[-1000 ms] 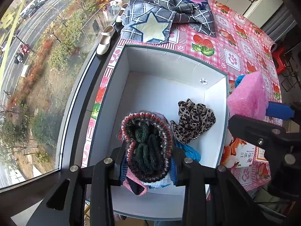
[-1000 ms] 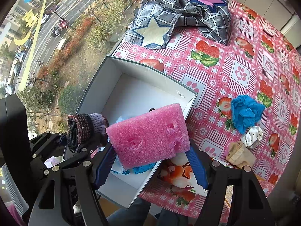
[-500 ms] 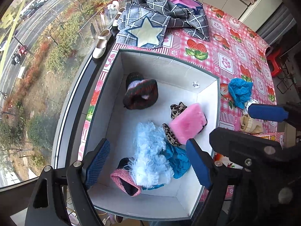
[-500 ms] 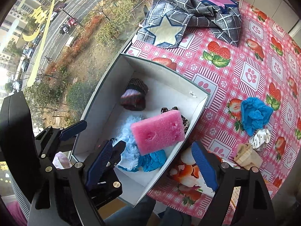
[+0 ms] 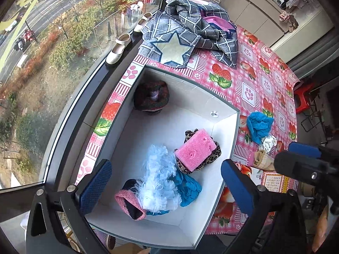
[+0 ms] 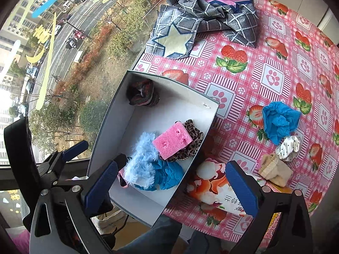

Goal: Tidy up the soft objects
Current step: 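Withdraw both grippers from the box toward the remaining table items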

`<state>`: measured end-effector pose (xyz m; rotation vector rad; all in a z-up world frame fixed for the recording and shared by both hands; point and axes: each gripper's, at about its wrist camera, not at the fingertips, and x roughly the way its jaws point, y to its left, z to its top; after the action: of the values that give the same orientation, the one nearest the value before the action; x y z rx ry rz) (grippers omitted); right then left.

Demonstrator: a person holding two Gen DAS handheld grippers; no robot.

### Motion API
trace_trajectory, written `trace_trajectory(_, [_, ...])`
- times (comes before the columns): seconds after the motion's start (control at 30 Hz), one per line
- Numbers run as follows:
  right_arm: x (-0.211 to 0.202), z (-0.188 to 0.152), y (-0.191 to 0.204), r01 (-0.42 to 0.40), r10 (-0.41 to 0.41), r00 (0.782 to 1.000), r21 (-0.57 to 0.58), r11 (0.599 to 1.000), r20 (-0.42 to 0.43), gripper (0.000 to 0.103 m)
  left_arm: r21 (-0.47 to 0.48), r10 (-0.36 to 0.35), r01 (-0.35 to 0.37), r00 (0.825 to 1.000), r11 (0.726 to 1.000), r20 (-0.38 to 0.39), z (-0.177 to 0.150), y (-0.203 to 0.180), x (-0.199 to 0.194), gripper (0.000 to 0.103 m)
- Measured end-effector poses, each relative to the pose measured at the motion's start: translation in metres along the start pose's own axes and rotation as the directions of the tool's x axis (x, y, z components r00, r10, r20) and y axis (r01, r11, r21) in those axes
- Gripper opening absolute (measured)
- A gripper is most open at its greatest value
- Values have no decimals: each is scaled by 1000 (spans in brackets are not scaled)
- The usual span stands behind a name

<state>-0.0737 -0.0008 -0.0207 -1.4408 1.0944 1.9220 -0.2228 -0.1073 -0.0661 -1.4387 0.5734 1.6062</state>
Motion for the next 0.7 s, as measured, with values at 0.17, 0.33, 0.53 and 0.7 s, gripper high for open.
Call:
trace_trajectory(0.17, [-35,-2,-39,-19,13,998,100,995,55,103,46,-18,18,1000,999,0,7,-23,-4,103])
trace_trajectory(0.33, [-66,-10,-94,-16,-5,996,219,976,93,103,133,-27,27,1000,991,-5,13,-58,-9,103])
trace_trajectory(0.53, [-90,-25,-163,25,-63,993,346,938,100,103,241,-24,30,999,970,-27,17,-108,-4,103])
trace_trajectory(0.7, [-84,-36,-216,68,-96,994,407,911,49,103,301,-2,19,998,953,-55,19,-143,12,103])
